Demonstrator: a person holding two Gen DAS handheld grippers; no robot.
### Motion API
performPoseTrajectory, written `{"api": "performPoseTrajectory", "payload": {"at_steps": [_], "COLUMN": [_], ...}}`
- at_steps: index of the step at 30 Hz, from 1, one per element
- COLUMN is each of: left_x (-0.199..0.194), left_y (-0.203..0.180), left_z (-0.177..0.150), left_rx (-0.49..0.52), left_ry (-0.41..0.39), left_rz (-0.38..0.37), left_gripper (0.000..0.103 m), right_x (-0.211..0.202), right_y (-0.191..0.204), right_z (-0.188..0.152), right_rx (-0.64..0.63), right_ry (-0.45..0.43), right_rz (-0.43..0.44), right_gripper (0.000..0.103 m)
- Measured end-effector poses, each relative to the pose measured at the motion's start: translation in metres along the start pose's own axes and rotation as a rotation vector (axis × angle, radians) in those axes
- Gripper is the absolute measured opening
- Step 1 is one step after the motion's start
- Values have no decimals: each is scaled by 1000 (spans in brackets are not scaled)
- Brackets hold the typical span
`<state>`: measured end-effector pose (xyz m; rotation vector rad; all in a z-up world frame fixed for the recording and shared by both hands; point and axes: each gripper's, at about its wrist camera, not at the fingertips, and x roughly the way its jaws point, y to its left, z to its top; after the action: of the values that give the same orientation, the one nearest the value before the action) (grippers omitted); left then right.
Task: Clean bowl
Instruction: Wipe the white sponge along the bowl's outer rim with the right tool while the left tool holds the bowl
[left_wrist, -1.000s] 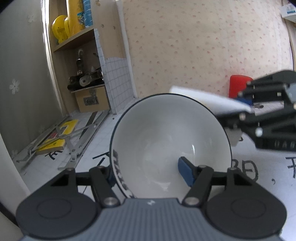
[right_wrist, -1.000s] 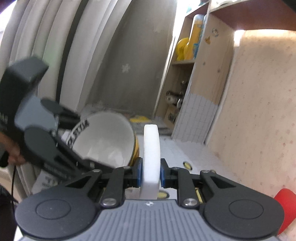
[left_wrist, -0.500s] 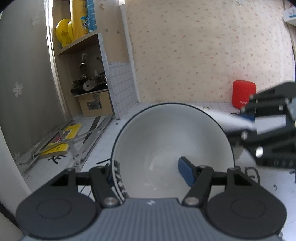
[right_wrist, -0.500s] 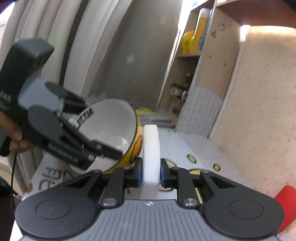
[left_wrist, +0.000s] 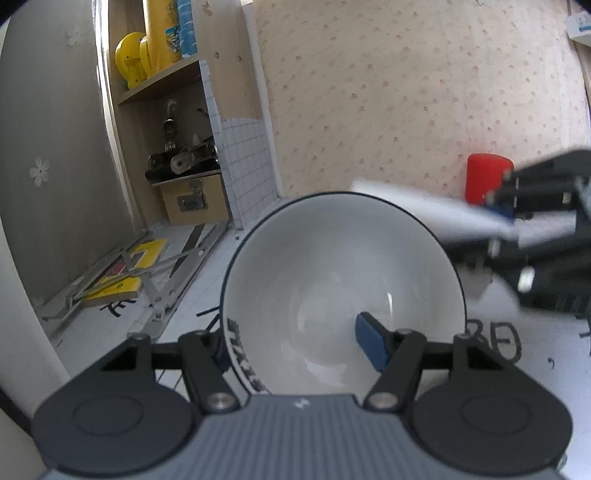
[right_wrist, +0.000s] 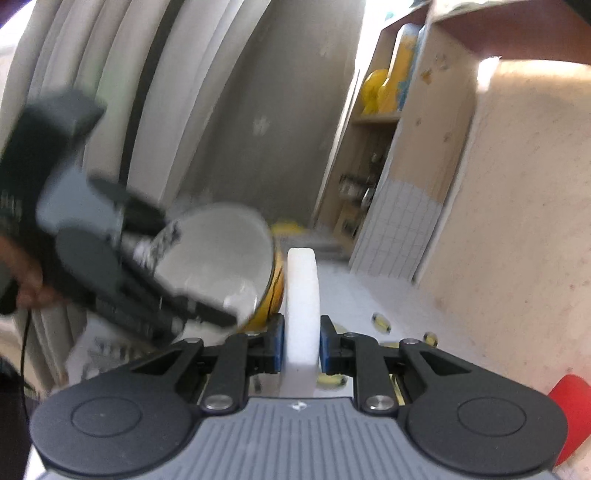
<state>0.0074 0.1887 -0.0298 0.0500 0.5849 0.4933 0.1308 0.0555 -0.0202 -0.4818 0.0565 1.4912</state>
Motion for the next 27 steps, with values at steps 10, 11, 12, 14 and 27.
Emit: {"api": "performPoseTrajectory", "payload": {"at_steps": [10, 11, 12, 14, 27], "left_x": [0, -1, -1, -1, 2], "left_y": [4, 4, 4, 4, 7], "left_z": [3, 4, 6, 8, 3], "left_rx": [-10, -8, -5, -4, -42], "left_ry": [-23, -31, -41, -44, -16], "left_rz": [-5, -2, 5, 11, 18], "left_gripper": [63, 63, 63, 63, 63], "right_x": [12, 12, 13, 13, -1], "right_y": [4, 4, 4, 5, 0], "right_z": [-6, -6, -6, -5, 5], "right_rx": [-33, -32, -35, -38, -4], "right_ry": [72, 74, 76, 80, -6], "right_rz": [10, 13, 17, 19, 3], "right_gripper": [19, 19, 19, 19, 19]}}
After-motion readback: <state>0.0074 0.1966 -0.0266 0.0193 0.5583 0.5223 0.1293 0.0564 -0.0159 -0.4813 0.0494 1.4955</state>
